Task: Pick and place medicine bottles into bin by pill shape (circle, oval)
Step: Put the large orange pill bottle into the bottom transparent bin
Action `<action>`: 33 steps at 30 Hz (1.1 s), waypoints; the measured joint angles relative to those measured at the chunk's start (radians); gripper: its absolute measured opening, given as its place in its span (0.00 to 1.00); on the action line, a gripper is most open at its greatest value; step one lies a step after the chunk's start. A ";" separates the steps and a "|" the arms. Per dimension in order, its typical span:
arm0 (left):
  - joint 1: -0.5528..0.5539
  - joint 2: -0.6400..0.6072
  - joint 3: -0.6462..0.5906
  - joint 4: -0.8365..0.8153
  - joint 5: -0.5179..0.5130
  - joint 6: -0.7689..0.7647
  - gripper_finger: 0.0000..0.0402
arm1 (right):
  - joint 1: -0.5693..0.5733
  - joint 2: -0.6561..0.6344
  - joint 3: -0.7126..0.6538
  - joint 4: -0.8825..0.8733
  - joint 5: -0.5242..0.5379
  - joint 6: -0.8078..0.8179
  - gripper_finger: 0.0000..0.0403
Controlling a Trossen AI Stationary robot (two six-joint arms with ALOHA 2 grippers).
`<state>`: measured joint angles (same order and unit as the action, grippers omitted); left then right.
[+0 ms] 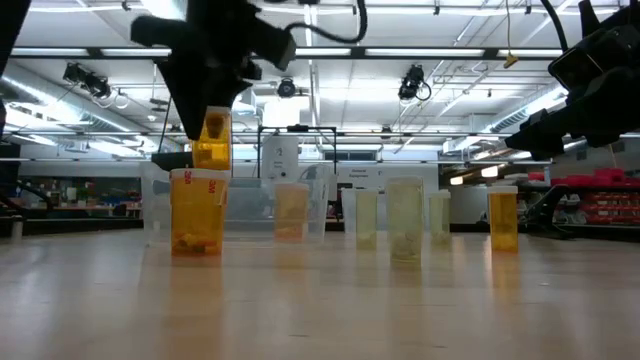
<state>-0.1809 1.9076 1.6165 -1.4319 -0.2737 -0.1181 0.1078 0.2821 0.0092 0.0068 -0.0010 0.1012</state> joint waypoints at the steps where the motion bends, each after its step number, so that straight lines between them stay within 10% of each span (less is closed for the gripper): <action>1: 0.011 0.000 -0.011 0.008 0.000 0.005 0.55 | 0.000 0.000 0.000 0.000 0.000 0.000 0.64; 33: 0.056 0.000 -0.152 0.304 0.044 0.142 0.57 | 0.000 0.000 0.000 0.000 0.000 0.000 0.64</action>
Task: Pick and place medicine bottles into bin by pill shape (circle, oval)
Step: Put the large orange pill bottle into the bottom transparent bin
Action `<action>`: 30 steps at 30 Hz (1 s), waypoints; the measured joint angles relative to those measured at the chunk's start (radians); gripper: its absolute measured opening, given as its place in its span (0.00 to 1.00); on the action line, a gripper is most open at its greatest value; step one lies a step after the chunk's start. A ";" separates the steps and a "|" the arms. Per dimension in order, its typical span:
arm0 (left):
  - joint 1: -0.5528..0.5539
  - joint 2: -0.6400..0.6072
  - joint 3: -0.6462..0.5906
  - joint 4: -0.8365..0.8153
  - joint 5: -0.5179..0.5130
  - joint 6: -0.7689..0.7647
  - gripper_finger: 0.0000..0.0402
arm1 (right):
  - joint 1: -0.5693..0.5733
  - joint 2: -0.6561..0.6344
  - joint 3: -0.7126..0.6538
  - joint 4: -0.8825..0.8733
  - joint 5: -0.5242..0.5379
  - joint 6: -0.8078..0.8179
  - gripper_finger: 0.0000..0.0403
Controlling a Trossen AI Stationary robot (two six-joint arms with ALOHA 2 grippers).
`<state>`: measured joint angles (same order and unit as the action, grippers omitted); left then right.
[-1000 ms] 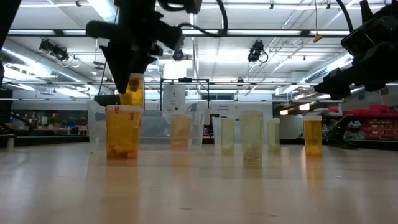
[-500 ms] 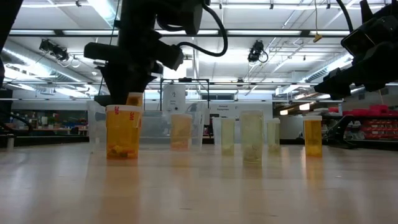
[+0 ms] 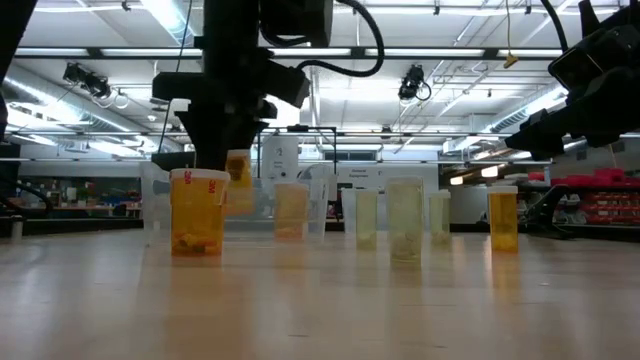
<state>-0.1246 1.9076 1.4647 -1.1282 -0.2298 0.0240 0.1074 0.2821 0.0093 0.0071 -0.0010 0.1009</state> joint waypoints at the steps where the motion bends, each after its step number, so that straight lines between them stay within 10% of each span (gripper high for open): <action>1: 0.002 0.000 0.000 0.010 0.000 0.014 0.57 | 0.000 0.000 0.000 0.000 0.000 0.000 0.64; 30: 0.068 0.004 0.000 0.146 0.104 0.206 0.54 | 0.000 0.000 0.000 0.000 0.000 0.000 0.64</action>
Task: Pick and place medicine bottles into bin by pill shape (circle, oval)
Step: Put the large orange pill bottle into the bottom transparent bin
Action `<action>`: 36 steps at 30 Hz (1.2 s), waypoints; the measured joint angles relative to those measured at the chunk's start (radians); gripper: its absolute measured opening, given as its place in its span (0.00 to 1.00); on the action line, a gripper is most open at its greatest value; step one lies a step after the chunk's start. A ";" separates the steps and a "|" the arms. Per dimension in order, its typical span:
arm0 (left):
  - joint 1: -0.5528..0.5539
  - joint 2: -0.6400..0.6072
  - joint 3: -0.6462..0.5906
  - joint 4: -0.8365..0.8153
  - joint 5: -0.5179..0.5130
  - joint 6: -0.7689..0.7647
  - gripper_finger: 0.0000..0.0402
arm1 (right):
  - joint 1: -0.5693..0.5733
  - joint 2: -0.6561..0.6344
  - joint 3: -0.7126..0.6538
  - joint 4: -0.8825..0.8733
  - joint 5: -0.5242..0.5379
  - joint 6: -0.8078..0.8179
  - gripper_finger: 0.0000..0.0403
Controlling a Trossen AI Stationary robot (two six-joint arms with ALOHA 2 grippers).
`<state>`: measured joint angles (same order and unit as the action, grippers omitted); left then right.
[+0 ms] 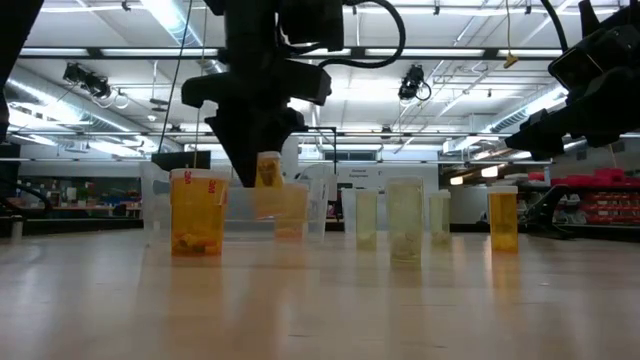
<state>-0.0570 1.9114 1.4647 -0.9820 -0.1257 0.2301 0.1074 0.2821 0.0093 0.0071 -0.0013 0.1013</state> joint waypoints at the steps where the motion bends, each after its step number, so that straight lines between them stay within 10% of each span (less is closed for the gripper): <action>1: 0.000 0.000 0.000 0.009 0.000 0.001 0.53 | 0.000 0.000 0.000 0.000 0.000 0.000 0.64; 36: 0.000 0.009 0.000 0.155 0.000 0.071 0.54 | 0.000 0.000 0.000 0.000 0.000 0.000 0.64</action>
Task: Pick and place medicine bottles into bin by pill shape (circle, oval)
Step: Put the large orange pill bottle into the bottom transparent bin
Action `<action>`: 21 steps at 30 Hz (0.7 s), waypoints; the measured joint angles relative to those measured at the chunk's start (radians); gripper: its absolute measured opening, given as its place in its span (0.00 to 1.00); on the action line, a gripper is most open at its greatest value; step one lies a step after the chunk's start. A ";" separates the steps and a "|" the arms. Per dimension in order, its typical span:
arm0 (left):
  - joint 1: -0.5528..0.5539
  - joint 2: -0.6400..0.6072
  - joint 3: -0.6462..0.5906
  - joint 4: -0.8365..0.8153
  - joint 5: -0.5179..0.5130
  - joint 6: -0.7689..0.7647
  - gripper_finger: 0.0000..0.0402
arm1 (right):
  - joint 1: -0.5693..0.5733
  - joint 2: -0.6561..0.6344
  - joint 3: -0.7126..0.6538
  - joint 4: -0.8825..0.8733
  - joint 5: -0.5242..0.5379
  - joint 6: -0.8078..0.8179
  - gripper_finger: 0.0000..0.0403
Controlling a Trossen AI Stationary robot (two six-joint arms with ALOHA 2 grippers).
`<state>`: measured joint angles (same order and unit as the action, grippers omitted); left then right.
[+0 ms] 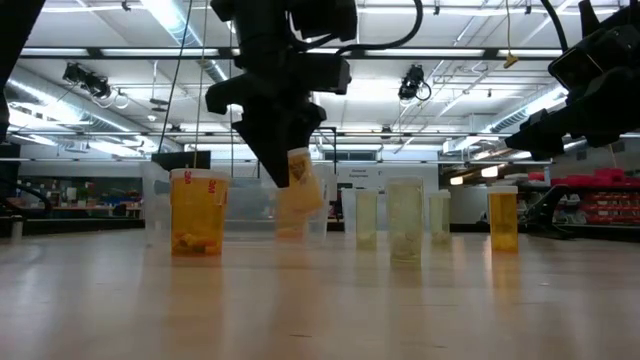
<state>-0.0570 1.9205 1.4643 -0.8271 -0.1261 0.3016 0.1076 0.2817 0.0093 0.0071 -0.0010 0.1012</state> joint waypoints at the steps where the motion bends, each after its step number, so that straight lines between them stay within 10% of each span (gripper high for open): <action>1: 0.000 0.000 0.000 0.007 0.000 0.000 0.54 | 0.000 0.000 0.000 0.000 0.000 0.000 0.64; 21: 0.000 0.000 0.000 -0.004 0.000 -0.002 0.54 | 0.000 0.000 0.000 0.000 0.000 0.000 0.64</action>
<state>-0.0570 1.9205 1.4643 -0.8313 -0.1261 0.2994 0.1074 0.2817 0.0093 0.0071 -0.0010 0.1009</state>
